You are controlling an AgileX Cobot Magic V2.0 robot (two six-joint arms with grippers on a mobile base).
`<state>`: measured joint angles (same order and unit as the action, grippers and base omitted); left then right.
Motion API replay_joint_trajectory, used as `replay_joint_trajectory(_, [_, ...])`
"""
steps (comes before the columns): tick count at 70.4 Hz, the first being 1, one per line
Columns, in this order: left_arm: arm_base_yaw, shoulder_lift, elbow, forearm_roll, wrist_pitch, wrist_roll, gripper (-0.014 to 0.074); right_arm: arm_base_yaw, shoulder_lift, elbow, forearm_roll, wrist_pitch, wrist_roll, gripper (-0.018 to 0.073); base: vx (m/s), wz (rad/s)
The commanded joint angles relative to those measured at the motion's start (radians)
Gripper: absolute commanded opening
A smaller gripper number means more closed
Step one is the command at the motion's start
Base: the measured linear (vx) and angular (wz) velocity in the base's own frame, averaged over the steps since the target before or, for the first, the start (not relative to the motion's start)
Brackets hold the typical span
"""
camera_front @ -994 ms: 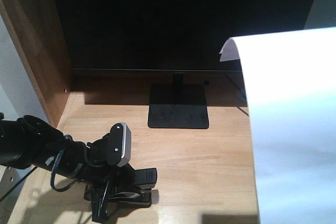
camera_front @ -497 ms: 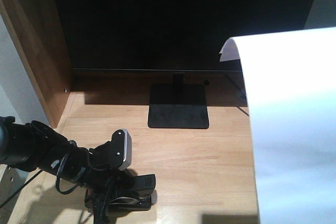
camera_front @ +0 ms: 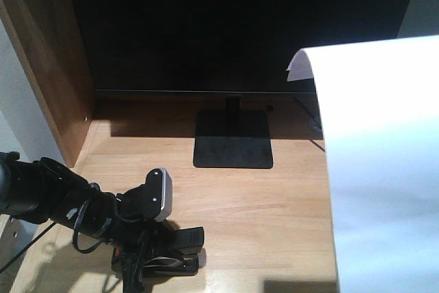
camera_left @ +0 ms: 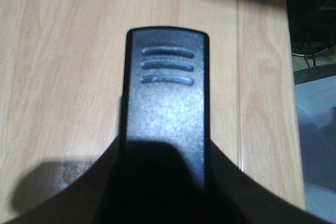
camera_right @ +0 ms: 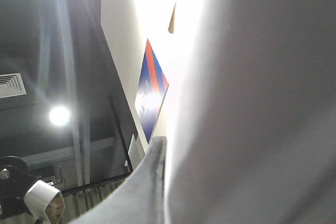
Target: Grab stapler and paper to desk for stapling
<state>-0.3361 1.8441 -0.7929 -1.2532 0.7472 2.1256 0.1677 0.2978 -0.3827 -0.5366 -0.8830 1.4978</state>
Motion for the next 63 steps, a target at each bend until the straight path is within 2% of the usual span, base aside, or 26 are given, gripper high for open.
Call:
replay_joint_trajectory(1, [-0.004,-0.037,-0.021,-0.047,0.067,0.018,0.0344,-0.008,0.011,-0.030,0.019,-0.021,-0.008,-0.0007,0.00,0.00])
replay_joint_trajectory(16, [-0.004,-0.037,-0.021,-0.047,0.080,-0.050,0.0639,-0.008,0.011,-0.030,0.019,-0.021,-0.008,-0.0007,0.00,0.00])
replay_joint_trajectory(23, [-0.004,-0.038,-0.021,-0.047,0.080,-0.087,0.0736,-0.008,0.011,-0.030,0.019,-0.021,-0.008,-0.0007,0.00,0.00])
replay_joint_trajectory(44, [-0.004,-0.102,-0.021,-0.047,0.073,-0.095,0.0686,-0.008,0.011,-0.030,0.019,-0.021,-0.008,-0.0007,0.00,0.00])
replay_joint_trajectory(55, [-0.004,-0.196,-0.021,-0.047,0.070,-0.097,0.0604,-0.008,0.011,-0.030,0.019,-0.021,-0.008,-0.0007,0.00,0.00])
replay_joint_trajectory(63, [-0.004,-0.257,-0.021,-0.046,0.070,-0.156,0.0531,-0.008,0.011,-0.030,0.019,-0.021,-0.008,-0.0007,0.00,0.00])
